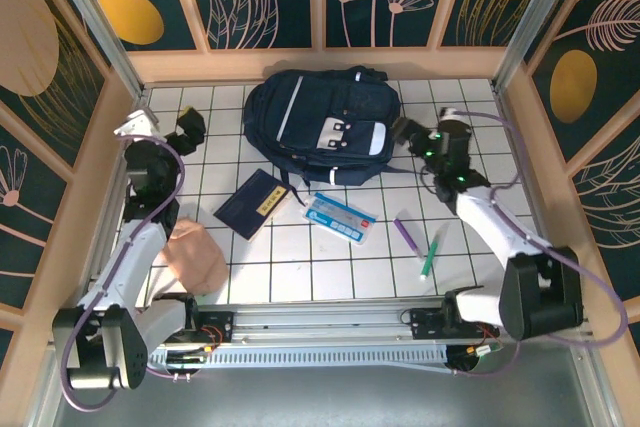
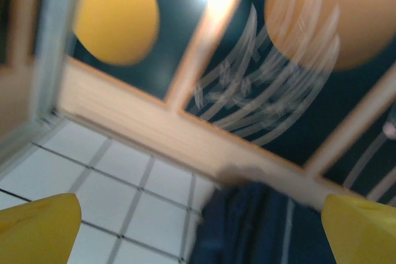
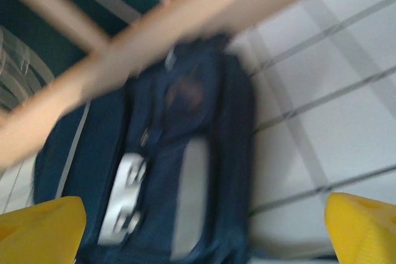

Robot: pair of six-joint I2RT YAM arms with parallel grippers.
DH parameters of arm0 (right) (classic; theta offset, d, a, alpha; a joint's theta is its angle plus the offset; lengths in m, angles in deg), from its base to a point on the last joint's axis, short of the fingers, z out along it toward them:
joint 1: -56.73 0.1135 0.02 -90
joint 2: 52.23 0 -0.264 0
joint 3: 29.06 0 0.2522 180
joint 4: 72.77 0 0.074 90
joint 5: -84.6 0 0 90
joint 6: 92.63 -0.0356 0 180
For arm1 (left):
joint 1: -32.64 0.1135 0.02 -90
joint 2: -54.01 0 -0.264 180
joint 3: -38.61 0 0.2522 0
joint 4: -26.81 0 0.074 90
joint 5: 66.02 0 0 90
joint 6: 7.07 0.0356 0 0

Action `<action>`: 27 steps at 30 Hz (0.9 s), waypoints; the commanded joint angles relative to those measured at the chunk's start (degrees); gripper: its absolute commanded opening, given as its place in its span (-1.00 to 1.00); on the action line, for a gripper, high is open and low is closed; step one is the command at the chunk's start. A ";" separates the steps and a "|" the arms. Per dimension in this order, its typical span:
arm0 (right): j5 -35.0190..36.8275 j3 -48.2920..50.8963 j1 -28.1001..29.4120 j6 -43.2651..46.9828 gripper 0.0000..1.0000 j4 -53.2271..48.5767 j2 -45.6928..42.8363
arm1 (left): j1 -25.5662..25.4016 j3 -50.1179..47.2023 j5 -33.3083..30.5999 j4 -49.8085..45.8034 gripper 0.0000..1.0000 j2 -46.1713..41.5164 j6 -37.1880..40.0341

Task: Pack books, pencil case, and school supplies into a backpack

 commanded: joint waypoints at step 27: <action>0.64 -5.09 18.90 -41.17 0.50 -1.79 22.76 | -9.53 32.57 13.95 -33.10 0.98 39.84 5.17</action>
